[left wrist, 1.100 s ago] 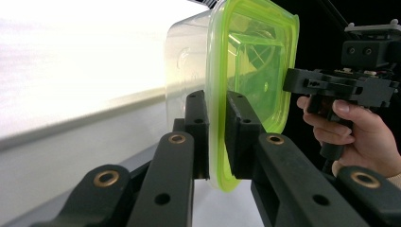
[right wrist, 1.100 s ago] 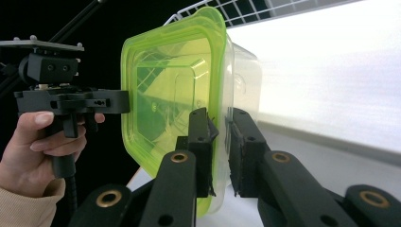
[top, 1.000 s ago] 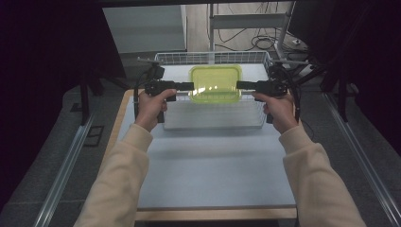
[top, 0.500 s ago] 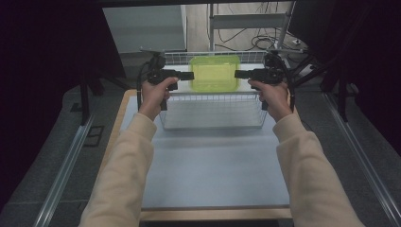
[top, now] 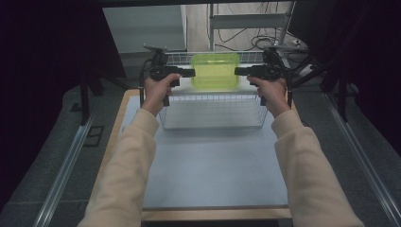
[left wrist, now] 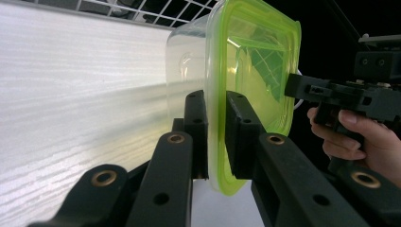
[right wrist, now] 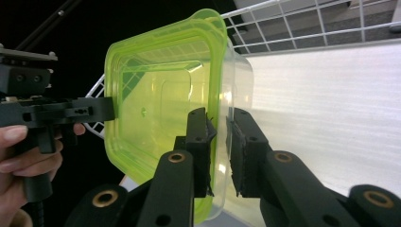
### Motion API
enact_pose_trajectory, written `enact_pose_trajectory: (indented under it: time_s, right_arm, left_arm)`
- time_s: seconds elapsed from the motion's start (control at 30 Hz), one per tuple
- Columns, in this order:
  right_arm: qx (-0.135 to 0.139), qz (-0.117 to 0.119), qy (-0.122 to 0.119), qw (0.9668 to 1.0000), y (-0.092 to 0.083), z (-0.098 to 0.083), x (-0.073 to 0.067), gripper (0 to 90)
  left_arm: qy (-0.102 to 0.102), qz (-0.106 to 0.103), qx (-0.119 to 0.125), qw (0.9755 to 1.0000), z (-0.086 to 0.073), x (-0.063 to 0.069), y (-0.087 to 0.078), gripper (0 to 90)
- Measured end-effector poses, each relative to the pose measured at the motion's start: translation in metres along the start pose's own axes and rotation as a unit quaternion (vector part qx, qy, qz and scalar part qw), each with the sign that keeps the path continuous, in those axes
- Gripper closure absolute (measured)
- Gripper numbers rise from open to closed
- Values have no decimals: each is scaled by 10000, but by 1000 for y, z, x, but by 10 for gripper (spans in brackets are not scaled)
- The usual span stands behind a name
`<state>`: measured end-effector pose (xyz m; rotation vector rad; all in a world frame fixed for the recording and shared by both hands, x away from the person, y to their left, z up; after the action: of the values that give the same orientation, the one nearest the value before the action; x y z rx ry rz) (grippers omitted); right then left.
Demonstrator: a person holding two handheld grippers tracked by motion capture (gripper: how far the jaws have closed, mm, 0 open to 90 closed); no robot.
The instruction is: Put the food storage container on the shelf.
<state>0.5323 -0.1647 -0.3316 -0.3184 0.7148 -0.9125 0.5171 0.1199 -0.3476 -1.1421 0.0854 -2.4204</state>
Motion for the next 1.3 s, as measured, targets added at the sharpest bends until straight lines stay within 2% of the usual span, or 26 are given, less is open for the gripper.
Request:
enact_pose_trajectory:
  time_s: [0.13,0.27,0.33,0.37,0.47,0.63,0.77,0.9,1.1,1.3]
  right_arm:
    - [12,-125,-99,9999,4,0,-1,739]
    - [14,-431,-334,9985,9,0,-3,665]
    - [26,-527,-418,9977,11,-1,-2,601]
    - [54,-533,-440,9976,11,-1,-2,599]
    - [32,-616,-490,9969,11,-2,-2,541]
    - [209,-706,-502,9960,3,-2,1,468]
    - [342,-609,-517,9962,-7,-2,0,442]
    - [438,-513,-678,9954,-20,-6,-6,424]
    - [459,-373,-963,9936,-38,-18,-15,394]
    - [462,-100,-1340,9899,-54,-39,-21,369]
  left_arm:
    - [-127,32,95,9999,2,-7,2,771]
    - [-175,149,147,9996,2,-10,5,723]
    - [-111,282,163,9994,2,-12,6,649]
    - [-67,297,189,9994,2,-13,5,622]
    - [-22,412,229,9989,3,-13,4,437]
    - [162,470,278,9984,2,-6,-1,343]
    - [309,431,320,9981,0,4,-7,309]
    - [400,415,397,9975,-7,14,-16,297]
    - [496,423,458,9968,-24,25,-32,280]
    - [743,539,429,9949,-51,35,-48,276]
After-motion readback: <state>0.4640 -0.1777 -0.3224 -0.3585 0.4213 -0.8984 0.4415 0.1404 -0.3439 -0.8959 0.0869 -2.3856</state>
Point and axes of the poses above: each handheld gripper's, and its own axes: y roughly forward along the jaws, z roughly out of its top, x roughly to its right, the point moved 4 cm from there along y, roughly forward along the jaws, and after that the axes turned 11 degrees about -z, right-handed, at the moved point
